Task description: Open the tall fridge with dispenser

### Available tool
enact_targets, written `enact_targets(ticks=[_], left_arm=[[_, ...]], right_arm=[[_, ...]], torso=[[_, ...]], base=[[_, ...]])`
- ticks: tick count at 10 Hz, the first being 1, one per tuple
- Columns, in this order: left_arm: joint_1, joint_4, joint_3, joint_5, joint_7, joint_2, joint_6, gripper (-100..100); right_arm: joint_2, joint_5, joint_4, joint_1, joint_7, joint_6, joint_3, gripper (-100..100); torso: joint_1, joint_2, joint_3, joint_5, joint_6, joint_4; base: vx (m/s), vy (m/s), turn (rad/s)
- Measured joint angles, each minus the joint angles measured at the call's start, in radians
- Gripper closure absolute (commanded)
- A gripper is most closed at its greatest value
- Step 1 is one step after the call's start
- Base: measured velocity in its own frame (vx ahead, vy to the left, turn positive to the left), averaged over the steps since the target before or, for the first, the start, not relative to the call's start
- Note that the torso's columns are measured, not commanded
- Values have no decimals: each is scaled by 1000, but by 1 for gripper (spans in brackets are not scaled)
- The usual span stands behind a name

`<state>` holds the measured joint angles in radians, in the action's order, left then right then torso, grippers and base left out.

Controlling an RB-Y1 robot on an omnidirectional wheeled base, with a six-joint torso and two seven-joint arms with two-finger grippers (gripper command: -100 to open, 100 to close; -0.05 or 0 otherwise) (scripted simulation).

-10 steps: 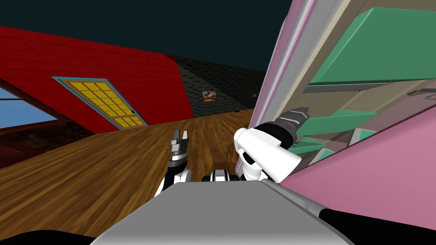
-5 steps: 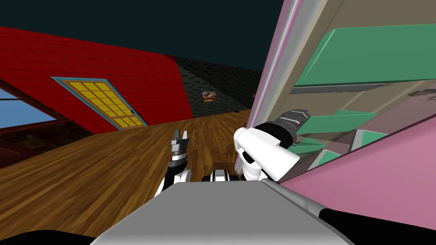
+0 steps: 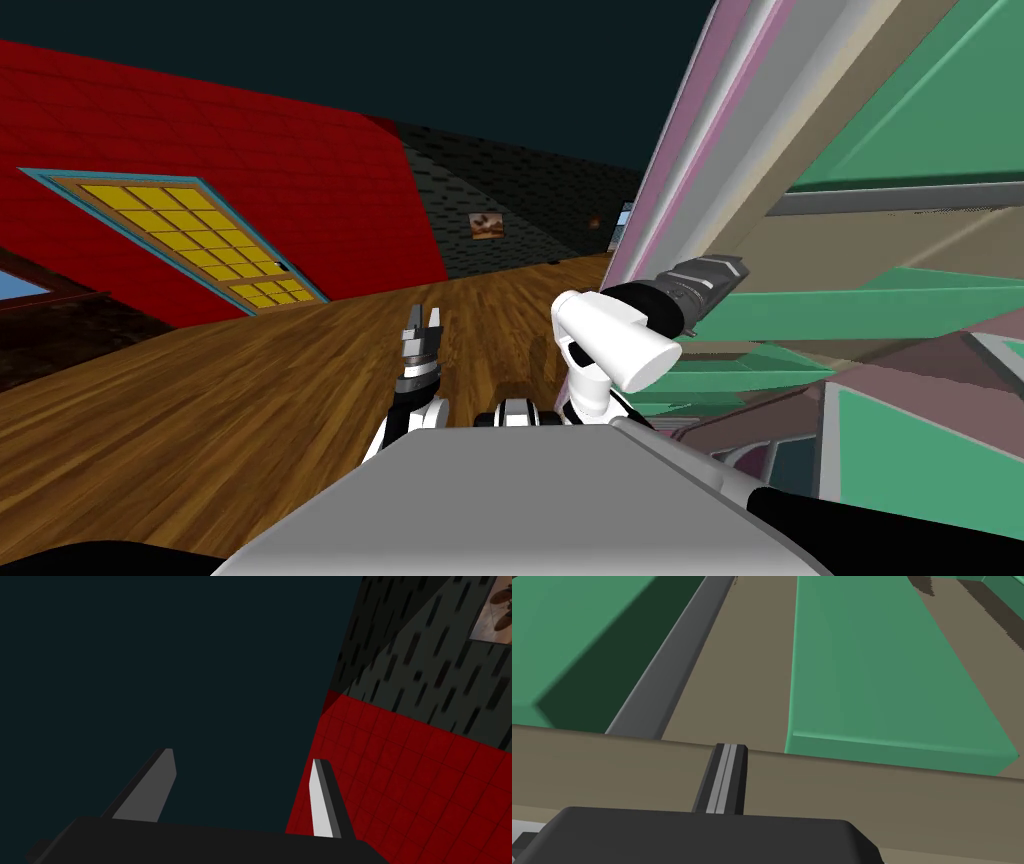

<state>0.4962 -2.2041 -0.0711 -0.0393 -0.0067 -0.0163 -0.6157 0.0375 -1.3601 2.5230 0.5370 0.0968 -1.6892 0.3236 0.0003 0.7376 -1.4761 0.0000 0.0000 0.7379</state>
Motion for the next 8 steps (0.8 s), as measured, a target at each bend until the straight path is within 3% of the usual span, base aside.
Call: enact_targets(ticks=[4,5,8], left_arm=[[0,0,0,0,0,0,0,0],[-1,0,0,0,0,0,0,0],[-1,0,0,0,0,0,0,0]], right_arm=[[8,50,-51,23,19,18,-70,100],[8,52,-53,24,20,19,-72,-100],[-63,55,-70,62,12,71,-96,-100]], torso=[[-1,0,0,0,0,0],[-2,7,4,-1,0,2],[-1,5,3,0,0,1]], base=[[248,43,-43],[39,2,24],[5,-10,20]])
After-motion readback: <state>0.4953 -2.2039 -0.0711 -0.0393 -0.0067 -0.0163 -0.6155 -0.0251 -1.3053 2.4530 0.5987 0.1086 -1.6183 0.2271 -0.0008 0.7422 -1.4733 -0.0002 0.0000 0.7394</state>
